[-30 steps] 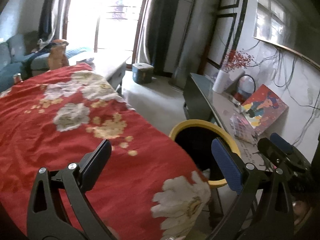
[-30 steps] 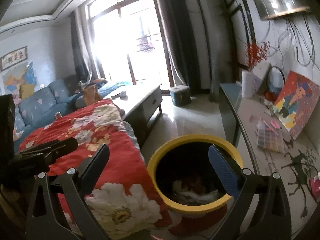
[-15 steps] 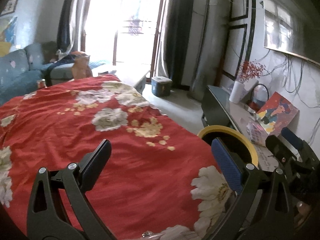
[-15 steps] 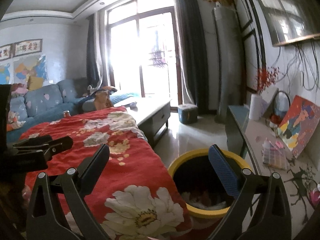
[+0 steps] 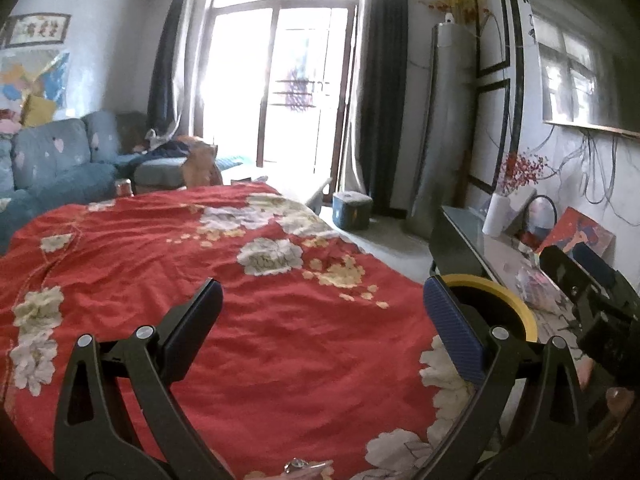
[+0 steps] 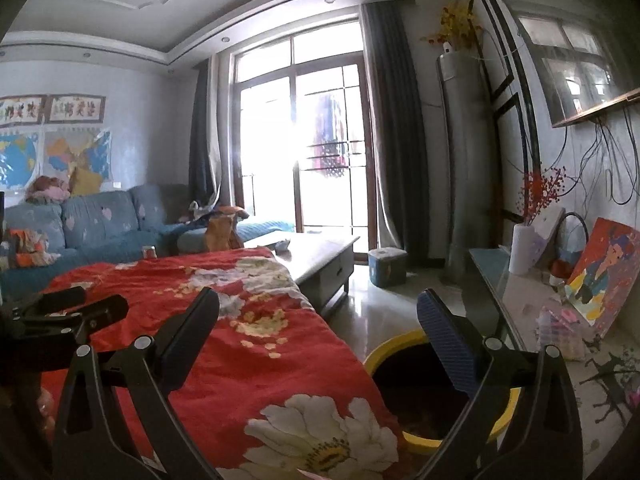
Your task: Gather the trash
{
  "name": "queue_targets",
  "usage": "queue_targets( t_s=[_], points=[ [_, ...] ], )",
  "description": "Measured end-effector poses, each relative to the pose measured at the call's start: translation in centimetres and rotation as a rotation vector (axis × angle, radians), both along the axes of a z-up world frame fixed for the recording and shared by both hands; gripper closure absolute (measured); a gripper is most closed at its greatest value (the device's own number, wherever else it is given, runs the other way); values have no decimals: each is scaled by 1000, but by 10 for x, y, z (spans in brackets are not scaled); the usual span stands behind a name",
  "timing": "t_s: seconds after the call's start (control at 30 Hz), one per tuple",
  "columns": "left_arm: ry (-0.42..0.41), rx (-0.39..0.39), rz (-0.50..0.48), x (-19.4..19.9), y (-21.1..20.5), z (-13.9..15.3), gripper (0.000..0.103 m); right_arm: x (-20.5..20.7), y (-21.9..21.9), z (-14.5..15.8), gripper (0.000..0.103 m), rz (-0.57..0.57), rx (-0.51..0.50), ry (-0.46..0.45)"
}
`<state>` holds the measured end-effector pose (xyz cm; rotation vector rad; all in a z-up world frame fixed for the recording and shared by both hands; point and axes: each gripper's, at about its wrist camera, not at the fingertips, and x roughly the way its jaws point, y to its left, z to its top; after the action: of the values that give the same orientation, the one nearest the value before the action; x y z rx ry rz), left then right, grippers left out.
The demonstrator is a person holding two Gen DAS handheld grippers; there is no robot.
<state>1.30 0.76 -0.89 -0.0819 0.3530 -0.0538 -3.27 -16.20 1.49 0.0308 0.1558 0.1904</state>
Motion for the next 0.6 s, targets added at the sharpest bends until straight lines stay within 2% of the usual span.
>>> queue_targets(
  t_s=[0.17,0.33,0.6],
  points=[
    [-24,5,10,-1,0,0,11,-1,2,-8,6,-11,3,-18],
    [-19,3,3,-2,1,-2,11,8,-1,-16,6,-16,14,20],
    [-18,3,-1,-2,2,-3,11,9,-2,-19,6,-19,26,31]
  ],
)
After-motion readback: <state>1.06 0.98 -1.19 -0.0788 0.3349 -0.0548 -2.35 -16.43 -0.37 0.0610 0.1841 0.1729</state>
